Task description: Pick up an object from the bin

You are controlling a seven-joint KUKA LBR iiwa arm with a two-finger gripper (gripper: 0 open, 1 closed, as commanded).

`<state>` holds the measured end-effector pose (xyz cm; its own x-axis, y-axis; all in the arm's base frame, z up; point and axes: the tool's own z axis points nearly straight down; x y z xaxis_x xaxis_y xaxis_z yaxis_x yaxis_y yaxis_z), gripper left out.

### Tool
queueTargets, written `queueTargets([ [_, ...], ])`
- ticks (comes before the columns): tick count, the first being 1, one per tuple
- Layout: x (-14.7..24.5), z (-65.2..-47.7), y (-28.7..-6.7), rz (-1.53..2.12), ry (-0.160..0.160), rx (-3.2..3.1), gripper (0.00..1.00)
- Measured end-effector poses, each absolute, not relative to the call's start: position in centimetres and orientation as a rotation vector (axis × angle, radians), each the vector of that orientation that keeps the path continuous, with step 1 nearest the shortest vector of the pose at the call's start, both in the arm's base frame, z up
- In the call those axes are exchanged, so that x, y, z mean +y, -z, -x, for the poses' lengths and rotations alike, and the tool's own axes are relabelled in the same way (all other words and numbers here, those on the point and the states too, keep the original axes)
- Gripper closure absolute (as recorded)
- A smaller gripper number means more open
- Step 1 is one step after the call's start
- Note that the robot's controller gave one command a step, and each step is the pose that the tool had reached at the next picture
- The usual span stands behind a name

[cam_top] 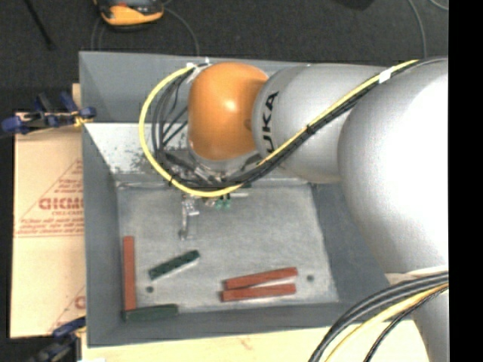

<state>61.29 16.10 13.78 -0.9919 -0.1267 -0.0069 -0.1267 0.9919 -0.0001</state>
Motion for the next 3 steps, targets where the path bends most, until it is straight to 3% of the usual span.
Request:
queueTargets([
  [1,16.6,-56.3,-6.9,0.33,0.0,3.123,0.0],
  [2,16.0,-56.8,-10.3,0.652,0.0,3.07,0.0],
  [3,16.3,-56.6,-8.4,0.423,-0.003,3.108,0.0],
])
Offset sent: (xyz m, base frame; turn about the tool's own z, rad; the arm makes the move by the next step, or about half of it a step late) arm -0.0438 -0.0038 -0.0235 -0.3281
